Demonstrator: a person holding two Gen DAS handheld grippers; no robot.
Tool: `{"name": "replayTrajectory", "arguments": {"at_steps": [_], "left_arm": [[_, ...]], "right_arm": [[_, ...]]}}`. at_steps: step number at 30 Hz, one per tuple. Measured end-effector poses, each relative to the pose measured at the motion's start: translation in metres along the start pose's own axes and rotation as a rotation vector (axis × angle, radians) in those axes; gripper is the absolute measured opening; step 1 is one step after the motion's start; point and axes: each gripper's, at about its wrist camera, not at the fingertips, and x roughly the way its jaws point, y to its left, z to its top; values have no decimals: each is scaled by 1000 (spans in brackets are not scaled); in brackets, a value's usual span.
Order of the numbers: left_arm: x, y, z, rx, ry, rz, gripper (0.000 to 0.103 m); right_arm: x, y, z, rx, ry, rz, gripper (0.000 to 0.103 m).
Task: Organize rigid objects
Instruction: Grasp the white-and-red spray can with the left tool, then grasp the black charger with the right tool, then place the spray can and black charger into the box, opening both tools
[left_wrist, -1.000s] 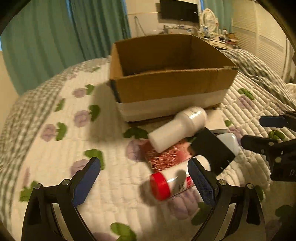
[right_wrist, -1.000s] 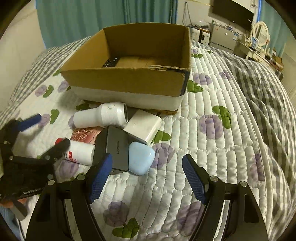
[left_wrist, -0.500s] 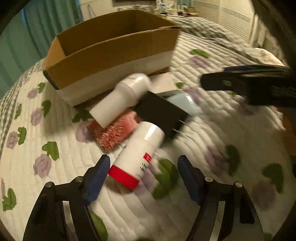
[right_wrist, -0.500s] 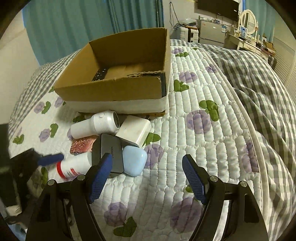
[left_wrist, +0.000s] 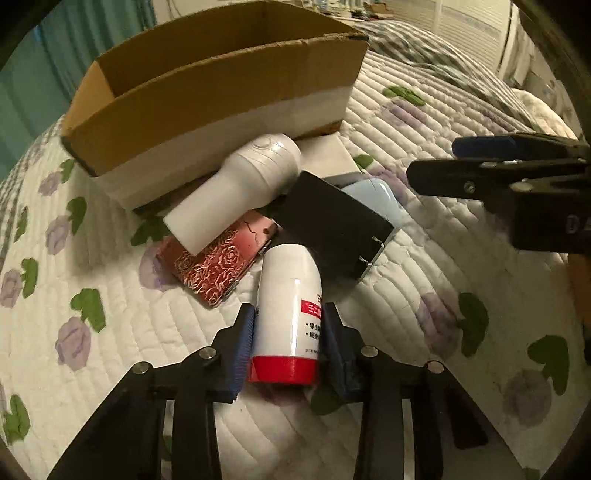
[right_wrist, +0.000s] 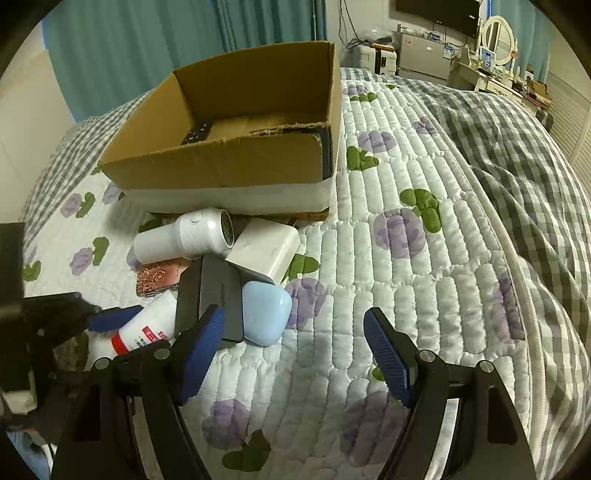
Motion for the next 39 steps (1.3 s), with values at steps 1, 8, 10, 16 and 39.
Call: {"name": "replayTrajectory", "arguments": {"at_steps": [1, 8, 10, 16, 39], "left_arm": [[-3, 2, -1, -24, -7, 11, 36], [-54, 26, -11, -184, -150, 84, 36], [-63, 32, -11, -187, -175, 162, 36], [-57, 54, -17, -252, -174, 233, 36], [-80, 57, -22, -322, -214, 188, 36]], "right_arm": [[0, 3, 0, -11, -2, -6, 77], [2, 35, 1, -149, -5, 27, 77], [7, 50, 1, -196, 8, 27, 77], [35, 84, 2, -284, 63, -36, 77], [21, 78, 13, -256, -8, -43, 39]]}}
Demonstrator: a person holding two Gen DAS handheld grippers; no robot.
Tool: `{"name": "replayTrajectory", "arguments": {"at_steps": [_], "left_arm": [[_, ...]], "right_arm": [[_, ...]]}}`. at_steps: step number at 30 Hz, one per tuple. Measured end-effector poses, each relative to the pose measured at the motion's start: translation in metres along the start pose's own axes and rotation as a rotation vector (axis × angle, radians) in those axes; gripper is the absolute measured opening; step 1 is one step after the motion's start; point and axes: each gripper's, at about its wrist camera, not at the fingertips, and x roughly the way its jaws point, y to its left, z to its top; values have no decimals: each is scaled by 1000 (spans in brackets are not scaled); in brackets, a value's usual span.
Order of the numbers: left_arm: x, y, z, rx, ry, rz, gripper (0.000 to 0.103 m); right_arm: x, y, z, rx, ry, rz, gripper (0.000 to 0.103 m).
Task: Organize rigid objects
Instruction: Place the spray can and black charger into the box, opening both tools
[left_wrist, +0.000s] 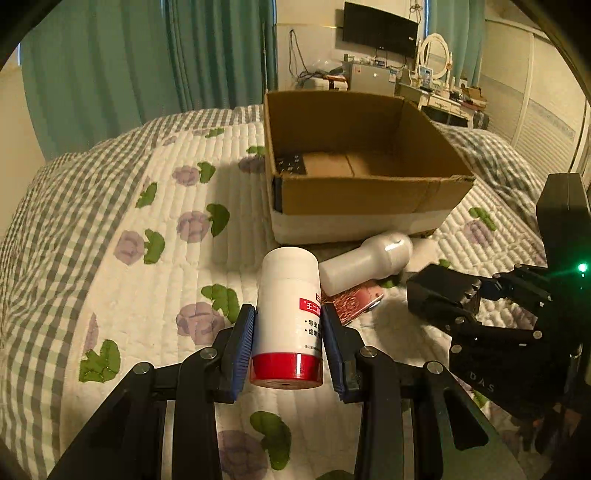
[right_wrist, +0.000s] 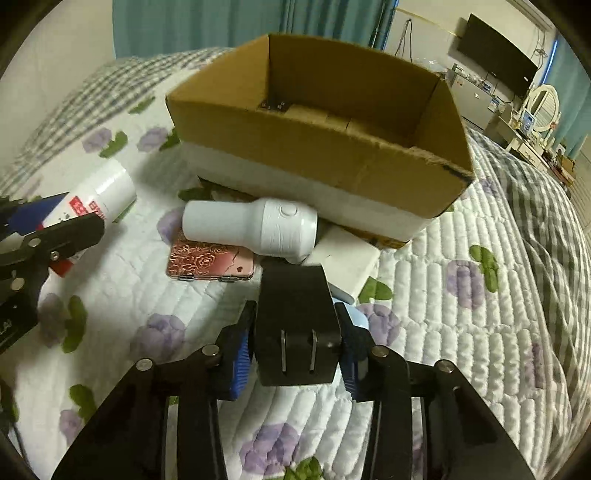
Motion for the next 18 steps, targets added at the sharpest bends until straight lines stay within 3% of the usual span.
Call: {"name": "replayTrajectory", "arguments": {"at_steps": [8, 13, 18], "left_arm": [[-25, -10, 19, 19, -45, -2, 36], [-43, -16, 56, 30, -112, -6, 36], [-49, -22, 110, 42, -166, -36, 36]], "right_arm": [[-54, -12, -4, 48, -119, 63, 38], [-97, -34, 32, 82, -240, 91, 38], [-119, -63, 82, 115, -359, 51, 38]]}}
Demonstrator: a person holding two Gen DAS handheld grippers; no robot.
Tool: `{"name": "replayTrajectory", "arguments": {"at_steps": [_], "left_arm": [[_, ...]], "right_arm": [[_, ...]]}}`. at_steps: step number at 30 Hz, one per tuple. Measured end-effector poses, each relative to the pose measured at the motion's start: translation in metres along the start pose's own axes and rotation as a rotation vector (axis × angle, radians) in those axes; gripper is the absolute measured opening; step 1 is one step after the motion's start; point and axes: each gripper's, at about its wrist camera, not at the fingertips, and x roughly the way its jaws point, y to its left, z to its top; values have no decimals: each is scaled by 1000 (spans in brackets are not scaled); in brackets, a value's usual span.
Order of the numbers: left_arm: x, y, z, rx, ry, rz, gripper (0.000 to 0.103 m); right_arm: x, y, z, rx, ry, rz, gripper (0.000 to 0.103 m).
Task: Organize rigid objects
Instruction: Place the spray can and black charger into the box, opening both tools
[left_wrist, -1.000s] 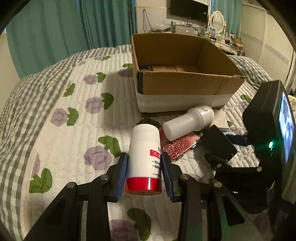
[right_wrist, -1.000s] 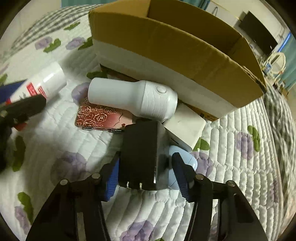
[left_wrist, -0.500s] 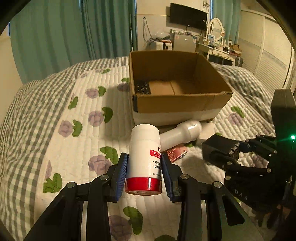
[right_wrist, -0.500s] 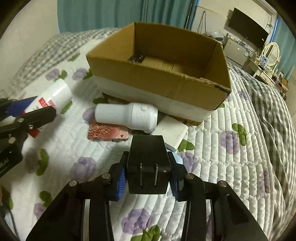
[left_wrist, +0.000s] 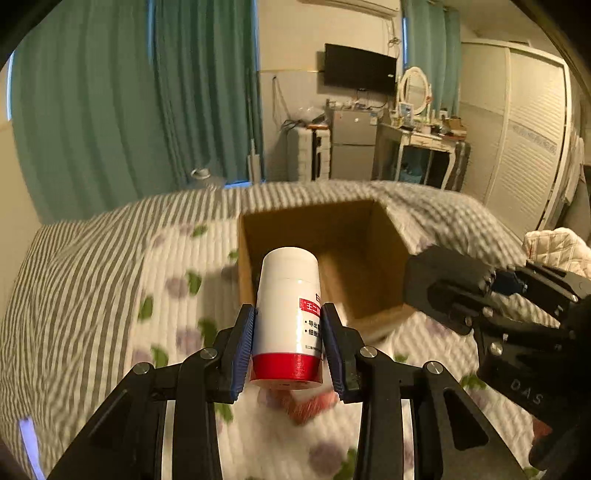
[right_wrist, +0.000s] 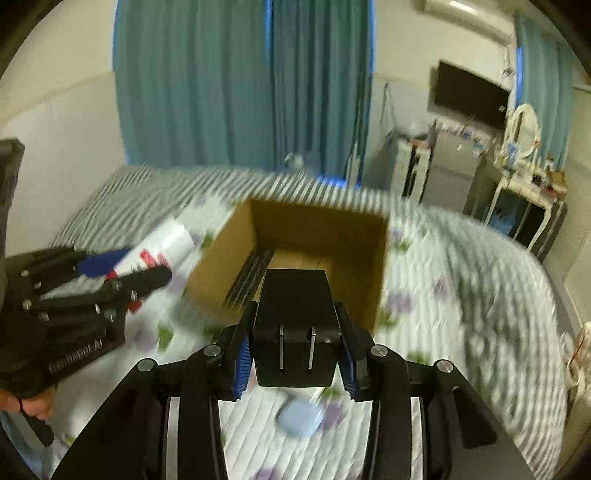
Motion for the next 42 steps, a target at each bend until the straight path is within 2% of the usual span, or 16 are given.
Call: {"name": "replayTrajectory", "arguments": {"at_steps": [4, 7, 10, 14, 19, 23, 25, 30, 39, 42], "left_arm": [[23, -7, 33, 26, -15, -9, 36], [58, -11, 49, 19, 14, -47, 36], [105, -20, 50, 34, 64, -32, 36], [156, -27, 38, 22, 142, -55, 36], [180, -34, 36, 30, 142, -43, 36], [181, -39, 35, 56, 117, -18, 43], [178, -36, 36, 46, 113, -9, 57], [159, -19, 41, -1, 98, -13, 57], [125, 4, 33, 6, 74, 13, 57], [112, 11, 28, -23, 75, 5, 57]], "right_arm": [[15, -24, 30, 46, -37, 7, 38], [35, -40, 46, 51, -46, 2, 38], [56, -52, 54, 55, -37, -5, 38], [81, -64, 48, 60, -15, 12, 38], [110, -79, 37, 84, 13, 40, 38], [117, -82, 29, 93, 19, 56, 38], [118, -83, 30, 92, 20, 56, 38], [121, -77, 32, 73, 23, 47, 39], [161, -59, 23, 49, 83, 14, 39], [162, -61, 17, 90, 118, 36, 41]]}}
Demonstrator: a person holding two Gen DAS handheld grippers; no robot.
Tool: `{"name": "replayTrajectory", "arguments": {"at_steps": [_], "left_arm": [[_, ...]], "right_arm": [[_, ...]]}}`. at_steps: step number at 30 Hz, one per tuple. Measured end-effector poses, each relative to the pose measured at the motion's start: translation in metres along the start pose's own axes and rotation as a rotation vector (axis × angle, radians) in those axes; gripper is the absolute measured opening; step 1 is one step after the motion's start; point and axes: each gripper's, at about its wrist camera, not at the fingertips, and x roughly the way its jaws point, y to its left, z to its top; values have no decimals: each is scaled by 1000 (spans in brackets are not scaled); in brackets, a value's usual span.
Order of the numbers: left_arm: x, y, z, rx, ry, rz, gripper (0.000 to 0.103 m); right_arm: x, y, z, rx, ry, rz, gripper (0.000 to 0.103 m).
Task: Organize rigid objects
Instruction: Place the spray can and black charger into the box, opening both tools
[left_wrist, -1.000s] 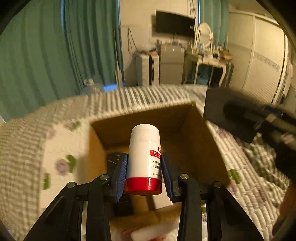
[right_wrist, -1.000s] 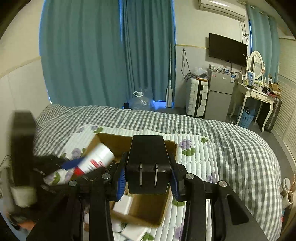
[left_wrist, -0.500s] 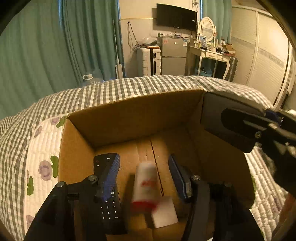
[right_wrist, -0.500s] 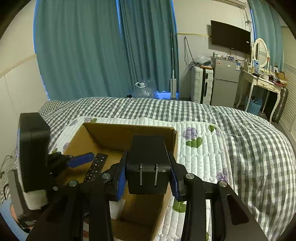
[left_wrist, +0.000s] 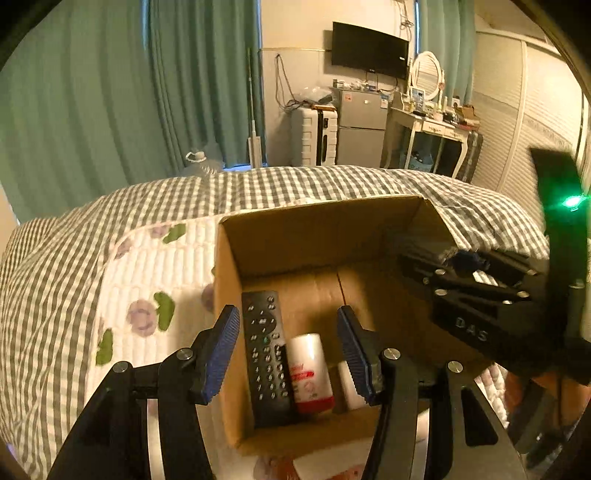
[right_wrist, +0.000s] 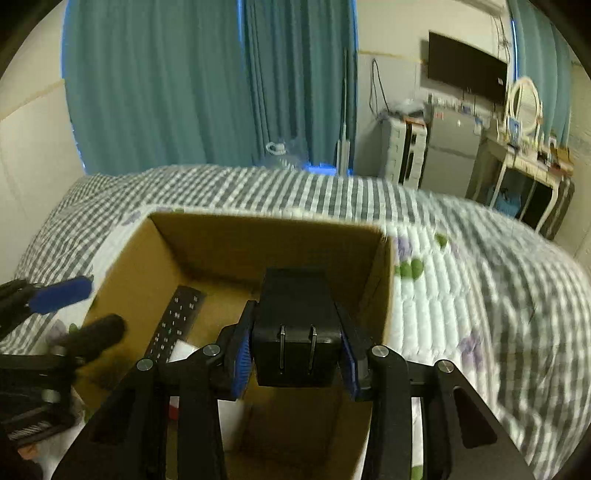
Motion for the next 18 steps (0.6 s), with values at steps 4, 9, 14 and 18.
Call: {"name": "replayTrajectory", "arguments": {"at_steps": [4, 9, 14, 18], "left_arm": [[-31, 9, -8, -24, -23, -2, 59], [-74, 12, -15, -39, -59, 1, 74], [-117, 13, -28, -64, -113, 32, 92], [-132, 12, -46, -41, -120, 76, 97]], "right_arm": [[-38, 10, -1, -36, -54, -68, 51], [-100, 20, -1, -53, -90, -73, 65], [-153, 33, -18, -84, -114, -98, 80], [-168, 43, -44, -119, -90, -106, 92]]}}
